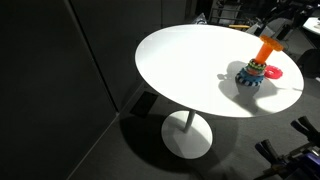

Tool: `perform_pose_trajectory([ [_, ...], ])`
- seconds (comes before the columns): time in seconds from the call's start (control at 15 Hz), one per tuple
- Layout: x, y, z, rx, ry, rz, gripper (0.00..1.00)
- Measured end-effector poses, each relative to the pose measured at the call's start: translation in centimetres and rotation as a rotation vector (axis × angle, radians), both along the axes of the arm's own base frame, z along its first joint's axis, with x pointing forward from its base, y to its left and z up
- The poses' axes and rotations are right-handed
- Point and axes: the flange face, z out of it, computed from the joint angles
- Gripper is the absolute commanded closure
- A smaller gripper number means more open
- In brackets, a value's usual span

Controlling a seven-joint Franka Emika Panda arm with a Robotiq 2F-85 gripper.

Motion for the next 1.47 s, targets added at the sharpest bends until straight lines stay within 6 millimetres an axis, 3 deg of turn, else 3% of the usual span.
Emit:
perform_pose_trajectory([
  [1.47,-0.6,0.1,-1.6,0.04,-0.005,0.08,0.0],
])
